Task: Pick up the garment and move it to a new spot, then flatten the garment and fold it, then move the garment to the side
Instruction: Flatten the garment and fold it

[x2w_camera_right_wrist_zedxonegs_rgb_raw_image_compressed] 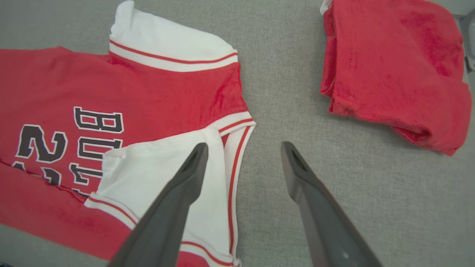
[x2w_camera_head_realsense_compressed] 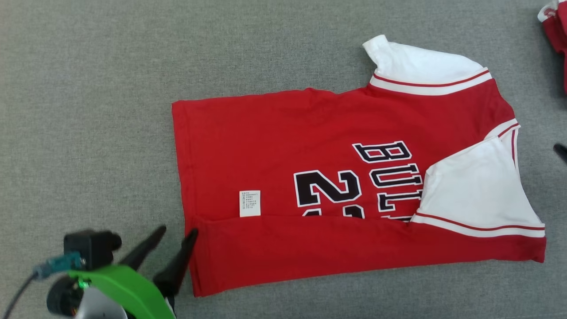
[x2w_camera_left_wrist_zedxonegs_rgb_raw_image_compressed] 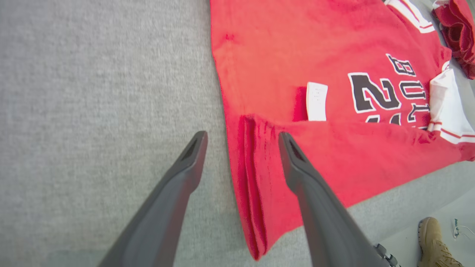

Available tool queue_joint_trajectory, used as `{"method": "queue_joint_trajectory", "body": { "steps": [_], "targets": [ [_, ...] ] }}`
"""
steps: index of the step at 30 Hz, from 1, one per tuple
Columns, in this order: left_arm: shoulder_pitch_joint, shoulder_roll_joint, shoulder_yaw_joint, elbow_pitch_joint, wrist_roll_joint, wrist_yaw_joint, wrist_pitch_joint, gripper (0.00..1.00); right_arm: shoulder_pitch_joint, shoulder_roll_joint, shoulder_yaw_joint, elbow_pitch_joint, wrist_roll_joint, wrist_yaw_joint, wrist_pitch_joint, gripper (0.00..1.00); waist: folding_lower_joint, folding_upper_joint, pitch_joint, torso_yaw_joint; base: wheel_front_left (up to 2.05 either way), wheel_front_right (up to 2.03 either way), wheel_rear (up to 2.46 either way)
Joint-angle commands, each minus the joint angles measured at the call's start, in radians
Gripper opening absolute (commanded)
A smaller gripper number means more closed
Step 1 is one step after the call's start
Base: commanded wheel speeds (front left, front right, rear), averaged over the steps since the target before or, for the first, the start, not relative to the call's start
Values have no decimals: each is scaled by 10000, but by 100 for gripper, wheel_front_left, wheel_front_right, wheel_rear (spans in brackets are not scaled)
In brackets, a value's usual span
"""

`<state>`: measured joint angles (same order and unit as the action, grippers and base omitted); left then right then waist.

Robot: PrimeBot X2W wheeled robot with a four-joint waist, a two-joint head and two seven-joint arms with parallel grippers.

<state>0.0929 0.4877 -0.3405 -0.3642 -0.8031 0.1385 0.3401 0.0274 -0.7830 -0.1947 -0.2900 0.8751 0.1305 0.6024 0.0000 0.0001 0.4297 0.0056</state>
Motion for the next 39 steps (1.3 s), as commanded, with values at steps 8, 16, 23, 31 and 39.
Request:
{"method": "queue_joint_trajectory", "body": {
  "steps": [8, 16, 23, 31, 39],
  "targets": [
    [-4993, -788, -501, 2362, 316, -511, 1227, 100, -4838, -489, 1935, 1000, -1148, 2, 1236, 100, 0, -1, 1688, 1260, 0, 0, 0],
    [-7621, -1967, -1423, 5781, 589, -1390, 1229, 100, -7866, 173, 4381, 3132, -1665, 2, 2212, 100, 0, -1, 2003, 1762, 0, 0, 0],
    [-8129, -2131, -1585, 6648, 525, -1768, 1205, 100, -8083, -83, 5338, 3710, -1364, 2, 2535, 100, 0, -1, 1915, 1613, 0, 0, 0],
    [-8183, -2318, -1926, 6964, 100, -2218, 1664, 0, -8124, -247, 5873, 3733, -673, 3, 2941, 0, 0, -1, 1936, 1440, 0, 0, 0],
    [-8219, -2171, -1649, 6806, -63, -2312, 1237, 0, -8459, -227, 5794, 3568, -690, -3, 1425, 0, 0, -1, 1696, 1253, 0, 0, 0]
  ]
}}
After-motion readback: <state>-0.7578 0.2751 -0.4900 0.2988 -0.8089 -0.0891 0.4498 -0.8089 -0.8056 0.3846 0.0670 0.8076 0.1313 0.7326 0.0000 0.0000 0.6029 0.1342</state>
